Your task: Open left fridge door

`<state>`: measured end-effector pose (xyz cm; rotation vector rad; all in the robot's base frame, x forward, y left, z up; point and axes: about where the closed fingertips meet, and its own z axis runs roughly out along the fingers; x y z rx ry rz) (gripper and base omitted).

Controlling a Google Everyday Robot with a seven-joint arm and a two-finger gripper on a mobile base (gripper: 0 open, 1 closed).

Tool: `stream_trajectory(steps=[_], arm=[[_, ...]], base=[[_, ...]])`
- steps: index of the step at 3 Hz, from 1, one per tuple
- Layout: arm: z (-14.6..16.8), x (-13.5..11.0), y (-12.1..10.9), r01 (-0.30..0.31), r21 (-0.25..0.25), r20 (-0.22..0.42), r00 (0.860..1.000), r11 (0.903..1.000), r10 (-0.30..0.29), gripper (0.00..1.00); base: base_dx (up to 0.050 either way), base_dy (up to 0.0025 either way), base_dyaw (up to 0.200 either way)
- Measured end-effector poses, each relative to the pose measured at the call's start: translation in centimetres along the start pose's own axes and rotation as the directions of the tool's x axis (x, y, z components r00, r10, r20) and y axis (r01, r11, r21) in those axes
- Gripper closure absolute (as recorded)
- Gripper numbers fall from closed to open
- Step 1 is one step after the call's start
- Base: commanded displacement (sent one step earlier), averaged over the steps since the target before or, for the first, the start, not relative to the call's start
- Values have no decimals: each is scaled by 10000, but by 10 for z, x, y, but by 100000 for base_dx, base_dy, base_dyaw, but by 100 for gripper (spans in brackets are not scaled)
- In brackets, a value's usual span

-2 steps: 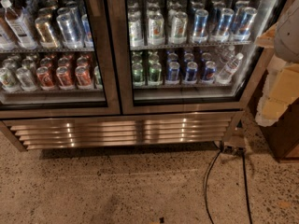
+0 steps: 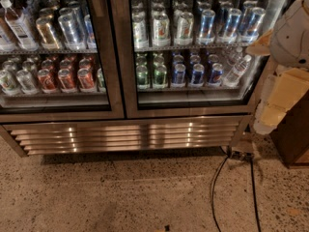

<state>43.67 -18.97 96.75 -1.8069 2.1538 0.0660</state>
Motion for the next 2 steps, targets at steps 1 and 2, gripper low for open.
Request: stream_trajectory(steps=[1,2], arm=[[34,-28,8,1525,-1865,2151,9702,9705,-1112,0],[56,-48,7,2358,-3116,4779,8762,9205,-626,0]], base=[[0,0,0],[0,0,0]])
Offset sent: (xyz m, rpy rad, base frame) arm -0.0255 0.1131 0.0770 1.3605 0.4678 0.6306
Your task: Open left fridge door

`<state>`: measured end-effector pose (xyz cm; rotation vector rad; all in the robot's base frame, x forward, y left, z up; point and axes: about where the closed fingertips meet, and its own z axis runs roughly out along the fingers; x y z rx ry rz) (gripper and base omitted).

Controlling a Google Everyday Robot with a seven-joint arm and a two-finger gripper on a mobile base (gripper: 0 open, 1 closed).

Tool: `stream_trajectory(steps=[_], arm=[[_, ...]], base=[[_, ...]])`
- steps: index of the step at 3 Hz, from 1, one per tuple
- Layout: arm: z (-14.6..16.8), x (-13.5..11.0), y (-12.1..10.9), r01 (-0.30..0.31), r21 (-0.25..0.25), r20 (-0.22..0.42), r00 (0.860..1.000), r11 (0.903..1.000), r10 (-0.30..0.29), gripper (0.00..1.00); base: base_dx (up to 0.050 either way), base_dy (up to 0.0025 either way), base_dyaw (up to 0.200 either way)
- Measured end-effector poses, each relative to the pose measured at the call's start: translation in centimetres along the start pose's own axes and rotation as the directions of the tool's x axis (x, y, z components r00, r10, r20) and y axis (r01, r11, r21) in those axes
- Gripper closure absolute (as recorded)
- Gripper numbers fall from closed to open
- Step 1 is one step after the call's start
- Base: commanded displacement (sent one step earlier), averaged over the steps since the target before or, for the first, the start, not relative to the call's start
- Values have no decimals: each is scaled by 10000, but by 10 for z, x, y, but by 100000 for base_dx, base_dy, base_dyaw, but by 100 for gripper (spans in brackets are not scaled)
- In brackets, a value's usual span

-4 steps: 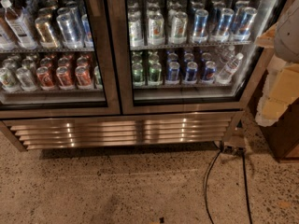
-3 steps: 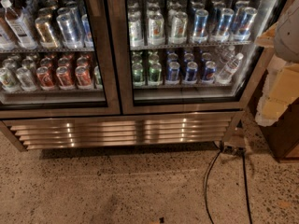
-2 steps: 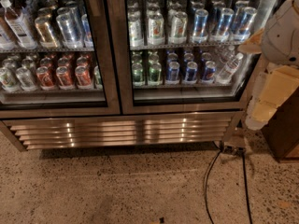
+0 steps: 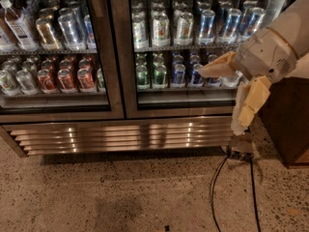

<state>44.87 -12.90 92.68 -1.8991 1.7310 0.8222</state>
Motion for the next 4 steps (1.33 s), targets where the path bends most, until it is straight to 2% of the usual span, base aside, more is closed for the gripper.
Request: stream_trajectory(steps=[1,2,3,4], arm=[[-3,-5,-17,-881,-613,3076,9459,9942,1028,0],[-31,-17,-24,-2434,-1493,5416,7908,9584,2852,0],[-44,-36,-21,-2733,-2224,5874,7286,9359,3523,0],[-44,-36,-21,-2731,-2223,5875,7286,9360,3521,0]], base=[[0,0,0],[0,0,0],[0,0,0],[0,0,0]])
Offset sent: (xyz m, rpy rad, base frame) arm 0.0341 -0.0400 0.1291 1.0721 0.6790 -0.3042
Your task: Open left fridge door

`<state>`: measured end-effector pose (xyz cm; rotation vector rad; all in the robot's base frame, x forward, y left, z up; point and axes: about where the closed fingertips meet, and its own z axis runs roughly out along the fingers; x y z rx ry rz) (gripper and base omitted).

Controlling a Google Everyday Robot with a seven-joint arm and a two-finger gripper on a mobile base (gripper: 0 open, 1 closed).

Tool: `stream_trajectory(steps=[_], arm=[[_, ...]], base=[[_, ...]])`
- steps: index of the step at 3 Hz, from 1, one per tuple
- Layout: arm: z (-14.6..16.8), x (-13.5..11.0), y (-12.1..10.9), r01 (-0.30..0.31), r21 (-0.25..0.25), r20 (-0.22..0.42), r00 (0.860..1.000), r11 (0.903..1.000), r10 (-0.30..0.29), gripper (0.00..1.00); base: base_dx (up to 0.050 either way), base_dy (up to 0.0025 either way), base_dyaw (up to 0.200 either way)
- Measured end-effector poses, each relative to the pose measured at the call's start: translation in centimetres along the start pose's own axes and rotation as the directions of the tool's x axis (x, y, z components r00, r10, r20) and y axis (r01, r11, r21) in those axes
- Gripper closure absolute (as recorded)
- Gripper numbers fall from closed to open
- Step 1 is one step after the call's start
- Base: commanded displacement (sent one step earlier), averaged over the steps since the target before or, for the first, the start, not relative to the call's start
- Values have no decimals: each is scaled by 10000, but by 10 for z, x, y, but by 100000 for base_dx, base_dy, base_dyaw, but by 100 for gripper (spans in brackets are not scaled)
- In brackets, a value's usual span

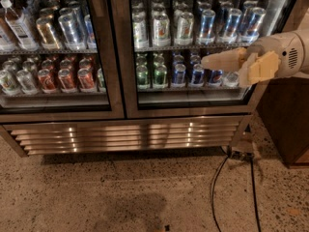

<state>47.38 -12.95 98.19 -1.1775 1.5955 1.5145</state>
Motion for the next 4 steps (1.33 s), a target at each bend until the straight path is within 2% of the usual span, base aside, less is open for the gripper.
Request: stream_trajectory(steps=[1,2,3,4], arm=[[5,-6,5,1040,-141,247,9943,9945,-1036,0],[10,-15,26,3049,-288,739,9504,9519,-3022,0],[14,-19,26,3860,-235,816,9201,9222,-3831,0],[14,-19,26,3857,-230,816,9202,9223,-3828,0]], base=[[0,0,0],[0,0,0],[0,0,0],[0,0,0]])
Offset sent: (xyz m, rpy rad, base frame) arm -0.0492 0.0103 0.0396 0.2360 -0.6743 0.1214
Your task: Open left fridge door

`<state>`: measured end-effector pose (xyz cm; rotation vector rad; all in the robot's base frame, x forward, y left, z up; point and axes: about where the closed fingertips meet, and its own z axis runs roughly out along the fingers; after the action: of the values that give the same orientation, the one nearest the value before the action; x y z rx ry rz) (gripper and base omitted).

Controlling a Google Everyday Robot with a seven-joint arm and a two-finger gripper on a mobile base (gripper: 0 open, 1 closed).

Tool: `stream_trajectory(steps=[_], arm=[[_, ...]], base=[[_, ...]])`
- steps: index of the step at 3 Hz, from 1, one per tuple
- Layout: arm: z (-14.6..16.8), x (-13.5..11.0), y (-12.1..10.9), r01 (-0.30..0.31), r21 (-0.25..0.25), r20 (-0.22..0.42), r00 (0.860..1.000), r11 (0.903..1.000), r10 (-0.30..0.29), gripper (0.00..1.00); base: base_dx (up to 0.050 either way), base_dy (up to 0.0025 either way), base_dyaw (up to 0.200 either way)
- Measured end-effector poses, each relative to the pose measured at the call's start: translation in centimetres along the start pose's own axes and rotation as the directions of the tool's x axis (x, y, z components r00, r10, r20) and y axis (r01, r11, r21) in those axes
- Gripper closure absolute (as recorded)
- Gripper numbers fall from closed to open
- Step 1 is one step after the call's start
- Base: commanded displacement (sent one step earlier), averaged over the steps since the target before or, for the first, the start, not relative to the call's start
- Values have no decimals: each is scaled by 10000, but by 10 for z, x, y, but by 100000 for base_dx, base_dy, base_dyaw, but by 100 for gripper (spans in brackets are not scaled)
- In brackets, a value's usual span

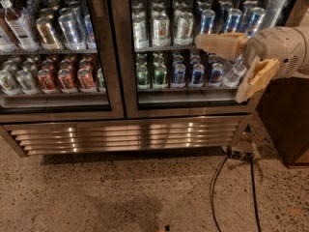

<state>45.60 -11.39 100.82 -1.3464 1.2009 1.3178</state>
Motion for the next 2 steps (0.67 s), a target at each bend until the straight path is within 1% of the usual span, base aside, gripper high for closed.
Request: stream_trajectory(steps=[1,2], arm=[[3,0,-4,-170,19,-11,9999,9999,170,0],[7,-6,-28,-424,775,119,9991,9961,416,0]], base=[[0,0,0],[0,0,0]])
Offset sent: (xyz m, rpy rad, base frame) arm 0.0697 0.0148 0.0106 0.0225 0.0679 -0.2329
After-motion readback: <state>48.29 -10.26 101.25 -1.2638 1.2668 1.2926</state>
